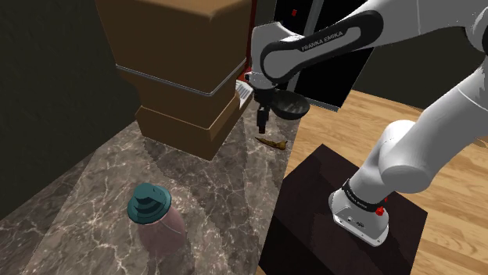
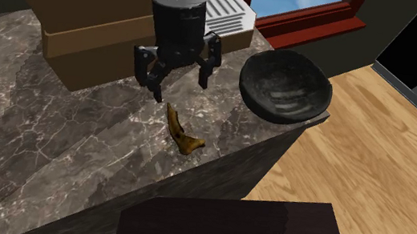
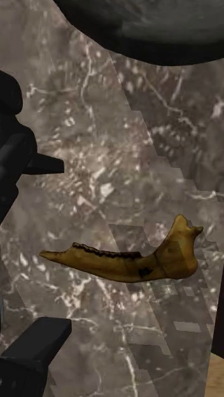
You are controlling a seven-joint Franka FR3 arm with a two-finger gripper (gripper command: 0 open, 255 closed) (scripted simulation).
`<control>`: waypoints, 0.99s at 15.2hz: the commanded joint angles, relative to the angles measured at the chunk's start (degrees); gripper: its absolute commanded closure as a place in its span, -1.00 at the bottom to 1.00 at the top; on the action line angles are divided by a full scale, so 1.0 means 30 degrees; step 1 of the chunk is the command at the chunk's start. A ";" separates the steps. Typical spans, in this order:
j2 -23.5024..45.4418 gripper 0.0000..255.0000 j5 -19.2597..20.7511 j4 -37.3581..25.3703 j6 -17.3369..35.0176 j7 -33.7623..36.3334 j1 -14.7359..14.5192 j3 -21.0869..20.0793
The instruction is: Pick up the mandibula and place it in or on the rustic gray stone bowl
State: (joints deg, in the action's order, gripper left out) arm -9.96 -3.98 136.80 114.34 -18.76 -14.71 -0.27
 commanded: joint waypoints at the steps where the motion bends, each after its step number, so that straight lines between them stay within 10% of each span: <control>1: -0.1322 -1.00 0.0763 0.1277 -0.0006 0.1185 -0.0310 -0.0627; 15: -0.2355 -1.00 0.1540 0.4356 0.1920 0.2642 -0.0605 -0.1532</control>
State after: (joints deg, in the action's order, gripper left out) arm -17.09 0.64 149.82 119.96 -10.87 -16.51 -4.85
